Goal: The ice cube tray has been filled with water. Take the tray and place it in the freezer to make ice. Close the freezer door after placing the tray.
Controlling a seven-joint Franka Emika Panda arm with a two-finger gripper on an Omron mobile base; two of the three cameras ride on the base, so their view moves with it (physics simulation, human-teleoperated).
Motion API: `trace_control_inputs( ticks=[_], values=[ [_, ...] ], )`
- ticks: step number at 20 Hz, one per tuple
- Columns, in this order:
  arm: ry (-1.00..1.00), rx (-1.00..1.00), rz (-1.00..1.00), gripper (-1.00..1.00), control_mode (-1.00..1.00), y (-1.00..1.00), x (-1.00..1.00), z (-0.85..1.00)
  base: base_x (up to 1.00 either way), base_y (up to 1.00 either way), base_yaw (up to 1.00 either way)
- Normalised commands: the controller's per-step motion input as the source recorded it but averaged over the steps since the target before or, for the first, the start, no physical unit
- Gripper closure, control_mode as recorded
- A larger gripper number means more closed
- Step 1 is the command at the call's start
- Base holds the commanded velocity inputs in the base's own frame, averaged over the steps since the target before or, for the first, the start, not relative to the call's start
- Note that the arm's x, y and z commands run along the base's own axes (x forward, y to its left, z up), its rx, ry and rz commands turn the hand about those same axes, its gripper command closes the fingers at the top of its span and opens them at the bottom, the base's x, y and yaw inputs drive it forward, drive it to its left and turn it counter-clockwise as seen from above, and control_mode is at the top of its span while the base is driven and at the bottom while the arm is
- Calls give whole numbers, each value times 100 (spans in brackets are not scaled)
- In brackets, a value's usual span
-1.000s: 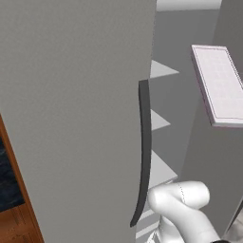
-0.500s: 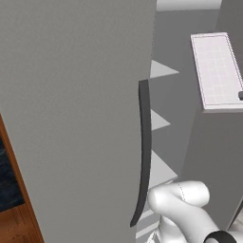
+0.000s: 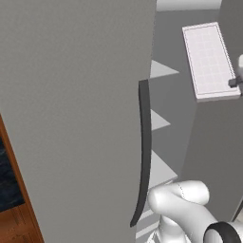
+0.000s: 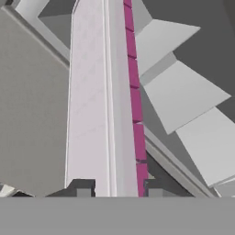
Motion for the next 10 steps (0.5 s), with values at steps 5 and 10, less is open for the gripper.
trace_control_inputs(
  ticks=[5,10],
  values=[
    [-1,-3,6,100,-100,0,37,0,0,0,0],
    [5,-2,3,100,-100,1,43,-7,0,0,0]
  ],
)
